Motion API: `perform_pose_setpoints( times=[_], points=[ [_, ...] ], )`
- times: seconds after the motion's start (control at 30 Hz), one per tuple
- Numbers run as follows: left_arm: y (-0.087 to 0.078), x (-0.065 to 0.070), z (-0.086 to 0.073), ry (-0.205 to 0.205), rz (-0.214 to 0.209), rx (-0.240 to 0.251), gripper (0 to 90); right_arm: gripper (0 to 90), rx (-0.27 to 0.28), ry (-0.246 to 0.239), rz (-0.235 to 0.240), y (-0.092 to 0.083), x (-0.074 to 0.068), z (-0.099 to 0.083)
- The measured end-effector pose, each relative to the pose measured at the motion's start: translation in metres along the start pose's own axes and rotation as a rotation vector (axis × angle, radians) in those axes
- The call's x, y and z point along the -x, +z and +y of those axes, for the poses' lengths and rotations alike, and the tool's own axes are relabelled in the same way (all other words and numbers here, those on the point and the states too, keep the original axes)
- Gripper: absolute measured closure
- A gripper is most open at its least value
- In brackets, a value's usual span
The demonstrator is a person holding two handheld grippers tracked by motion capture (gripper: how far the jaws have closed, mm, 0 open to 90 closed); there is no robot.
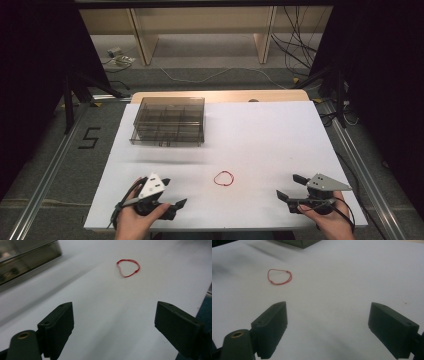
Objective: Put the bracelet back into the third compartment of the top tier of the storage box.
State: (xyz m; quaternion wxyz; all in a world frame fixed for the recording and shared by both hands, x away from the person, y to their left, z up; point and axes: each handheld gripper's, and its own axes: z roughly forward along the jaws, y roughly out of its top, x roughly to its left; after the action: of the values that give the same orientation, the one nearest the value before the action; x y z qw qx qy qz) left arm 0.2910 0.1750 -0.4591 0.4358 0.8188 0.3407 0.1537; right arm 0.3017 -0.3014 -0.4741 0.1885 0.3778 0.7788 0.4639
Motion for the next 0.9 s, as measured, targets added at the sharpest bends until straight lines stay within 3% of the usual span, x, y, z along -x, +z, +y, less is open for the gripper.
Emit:
perform_pose_setpoints(
  times=[0.07,0.4,0.5,0.6,0.9],
  points=[
    [-0.003,-0.006,-0.005,-0.032,-0.026,0.006,16.0,16.0,-0.004,-0.020,0.008,0.001,-0.004,0.001],
    [-0.003,-0.014,-0.008,-0.049,-0.017,0.002,16.9,16.2,-0.027,-0.062,0.024,0.012,-0.013,0.012],
    [0.000,-0.015,-0.008,-0.052,-0.015,0.005,17.3,18.7,-0.031,-0.076,0.042,0.023,-0.017,0.019],
    [0.003,-0.017,-0.009,-0.057,-0.010,-0.024,17.2,22.8,-0.035,-0.101,0.066,0.033,-0.022,0.026],
    [0.002,-0.019,-0.010,-0.060,0.005,-0.009,17.1,32.6,-0.091,-0.186,0.164,0.076,-0.047,0.048]
  ],
)
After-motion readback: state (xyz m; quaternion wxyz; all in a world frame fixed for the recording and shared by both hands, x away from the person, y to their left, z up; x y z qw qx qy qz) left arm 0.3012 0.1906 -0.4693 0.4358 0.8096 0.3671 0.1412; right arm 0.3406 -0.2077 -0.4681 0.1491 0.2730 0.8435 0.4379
